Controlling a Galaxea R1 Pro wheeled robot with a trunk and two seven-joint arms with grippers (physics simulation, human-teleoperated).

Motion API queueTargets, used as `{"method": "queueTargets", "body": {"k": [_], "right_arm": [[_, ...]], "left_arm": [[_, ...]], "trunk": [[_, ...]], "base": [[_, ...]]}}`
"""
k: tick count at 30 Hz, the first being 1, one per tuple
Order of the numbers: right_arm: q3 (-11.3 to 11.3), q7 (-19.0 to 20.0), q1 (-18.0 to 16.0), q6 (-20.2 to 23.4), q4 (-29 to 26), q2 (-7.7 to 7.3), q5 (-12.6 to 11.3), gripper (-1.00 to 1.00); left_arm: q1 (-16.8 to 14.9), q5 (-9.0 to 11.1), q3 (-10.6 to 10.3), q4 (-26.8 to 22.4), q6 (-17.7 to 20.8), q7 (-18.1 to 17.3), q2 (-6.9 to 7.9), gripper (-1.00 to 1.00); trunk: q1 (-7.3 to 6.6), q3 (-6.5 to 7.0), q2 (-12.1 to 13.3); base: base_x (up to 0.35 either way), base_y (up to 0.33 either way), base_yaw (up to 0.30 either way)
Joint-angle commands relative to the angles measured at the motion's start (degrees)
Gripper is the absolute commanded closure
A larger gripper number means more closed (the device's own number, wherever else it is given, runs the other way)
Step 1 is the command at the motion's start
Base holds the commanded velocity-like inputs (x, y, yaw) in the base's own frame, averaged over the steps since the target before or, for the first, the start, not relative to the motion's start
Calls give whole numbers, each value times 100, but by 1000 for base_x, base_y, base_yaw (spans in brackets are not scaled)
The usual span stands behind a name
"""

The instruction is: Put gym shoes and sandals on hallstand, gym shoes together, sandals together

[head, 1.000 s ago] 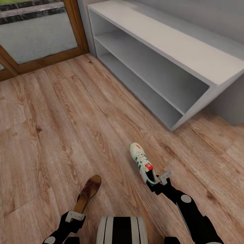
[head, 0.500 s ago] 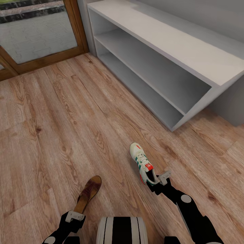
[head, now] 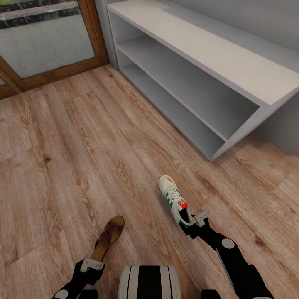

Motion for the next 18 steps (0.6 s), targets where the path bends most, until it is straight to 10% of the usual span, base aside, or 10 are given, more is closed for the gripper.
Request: {"method": "queueTargets", "body": {"k": [1,18], "right_arm": [[-15,34,-1,6,-8,3,41,100],[-15,33,-1,8,-1,3,47,100]], "left_arm": [[-2,-33,15,3,-18,-11,1,-100],[-71,-33,11,1,2,20,-1,-100]], "trunk": [[-1,-3,-1],[-1,-3,-1]], "base": [[0,0,0],[0,0,0]]}}
